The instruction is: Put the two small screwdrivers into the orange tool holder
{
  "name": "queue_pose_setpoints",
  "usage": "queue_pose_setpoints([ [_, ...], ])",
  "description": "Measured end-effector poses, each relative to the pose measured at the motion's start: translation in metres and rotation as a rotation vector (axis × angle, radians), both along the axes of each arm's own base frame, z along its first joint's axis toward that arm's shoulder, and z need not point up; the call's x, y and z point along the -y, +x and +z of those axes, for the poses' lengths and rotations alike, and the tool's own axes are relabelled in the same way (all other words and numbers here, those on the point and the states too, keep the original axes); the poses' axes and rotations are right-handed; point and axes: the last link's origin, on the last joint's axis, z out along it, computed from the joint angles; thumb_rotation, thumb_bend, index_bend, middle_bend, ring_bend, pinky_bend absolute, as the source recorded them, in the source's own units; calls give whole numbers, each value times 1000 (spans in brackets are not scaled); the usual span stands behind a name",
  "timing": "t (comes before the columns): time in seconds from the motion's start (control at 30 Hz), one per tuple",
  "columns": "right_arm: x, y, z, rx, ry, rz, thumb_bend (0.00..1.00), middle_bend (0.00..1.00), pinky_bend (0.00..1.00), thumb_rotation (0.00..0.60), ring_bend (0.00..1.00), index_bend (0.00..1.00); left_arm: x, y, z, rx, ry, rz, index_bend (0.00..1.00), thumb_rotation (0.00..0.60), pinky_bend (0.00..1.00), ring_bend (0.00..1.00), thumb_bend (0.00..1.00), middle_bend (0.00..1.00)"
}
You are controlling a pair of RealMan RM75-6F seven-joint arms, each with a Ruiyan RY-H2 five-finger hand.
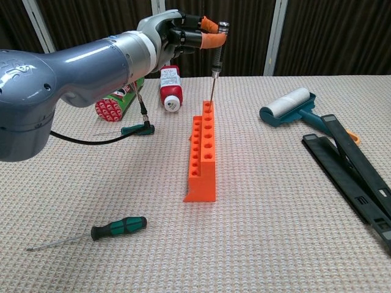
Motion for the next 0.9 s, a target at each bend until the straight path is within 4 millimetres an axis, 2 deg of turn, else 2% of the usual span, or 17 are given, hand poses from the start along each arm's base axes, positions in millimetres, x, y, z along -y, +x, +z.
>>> queue_pose_setpoints([
  [0.3,0,-1,-1,2,2,0,0,76,28,600,0,53,7,-10,-4,-16,19,-15,643,558,0,0,499,176],
  [0.63,1,-2,-1,3,5,-4,0,77,29,600,0,54,21,-30,-17,-55,41,-51,643,540,0,0,499,176],
  [0.9,1,-1,-1,1,7,-6,0,77,29,600,0,53,22,-41,-25,-65,35,-38,642,533,0,0,500,176],
])
